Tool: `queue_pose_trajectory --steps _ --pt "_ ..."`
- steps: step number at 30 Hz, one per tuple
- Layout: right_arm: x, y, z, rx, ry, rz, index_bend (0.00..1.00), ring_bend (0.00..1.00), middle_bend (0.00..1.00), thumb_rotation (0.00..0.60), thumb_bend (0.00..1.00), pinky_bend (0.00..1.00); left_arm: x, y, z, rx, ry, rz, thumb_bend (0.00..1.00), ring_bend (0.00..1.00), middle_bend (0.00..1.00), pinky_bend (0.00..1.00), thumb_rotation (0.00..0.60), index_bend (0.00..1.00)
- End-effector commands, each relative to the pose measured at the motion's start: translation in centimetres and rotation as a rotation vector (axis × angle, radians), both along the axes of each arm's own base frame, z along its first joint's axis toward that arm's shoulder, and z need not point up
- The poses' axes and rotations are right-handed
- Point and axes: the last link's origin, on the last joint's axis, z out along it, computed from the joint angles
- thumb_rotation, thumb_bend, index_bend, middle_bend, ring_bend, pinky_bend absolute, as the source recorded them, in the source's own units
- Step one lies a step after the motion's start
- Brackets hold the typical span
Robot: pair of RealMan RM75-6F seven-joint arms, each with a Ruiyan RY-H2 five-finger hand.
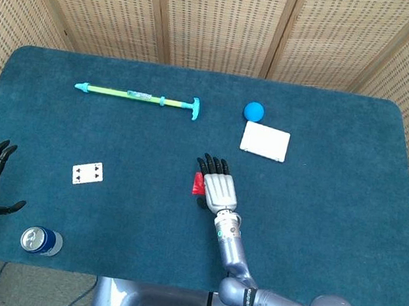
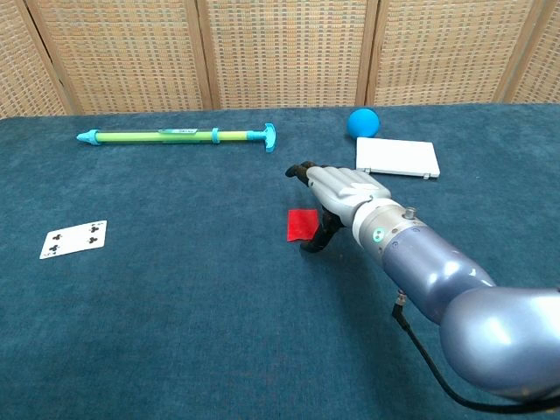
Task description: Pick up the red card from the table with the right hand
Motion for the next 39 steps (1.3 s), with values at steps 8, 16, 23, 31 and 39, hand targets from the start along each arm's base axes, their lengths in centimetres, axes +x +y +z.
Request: queue_pose_trajectory --steps 8,16,23,31,39 --pt "0.0 -0.6 -0.8 0.014 0.008 -0.007 0.08 0.0 0.0 0.6 0.37 0.0 -0.2 0.2 -0.2 -0.005 0.006 0.011 0.12 0.0 0.0 0.04 0.6 0.0" --pt "0.5 -1.1 -1.2 -0.009 0.004 0.01 0.08 0.0 0.0 0.6 0.55 0.0 -0.3 0.3 -0.2 -0.004 0.007 0.015 0.12 0.0 0.0 0.04 0.6 0.0" --pt "0.5 -1.3 -1.3 -0.029 -0.001 0.015 0.11 0.0 0.0 0.6 0.64 0.0 -0.4 0.3 -0.2 -0.006 0.004 0.016 0.12 0.0 0.0 0.04 0.6 0.0" --pt "0.1 -1.1 -1.2 -0.014 0.009 0.011 0.33 0.0 0.0 0.6 0.52 0.0 -0.2 0.2 -0.2 -0.007 0.004 0.012 0.12 0.0 0.0 0.04 0.6 0.0" --pt "-0.1 -1.0 -0.9 -0.023 0.012 0.007 0.5 0.0 0.07 0.6 0.45 0.0 -0.1 0.2 -0.2 -0.006 0.003 0.007 0.12 0.0 0.0 0.04 0.6 0.0"
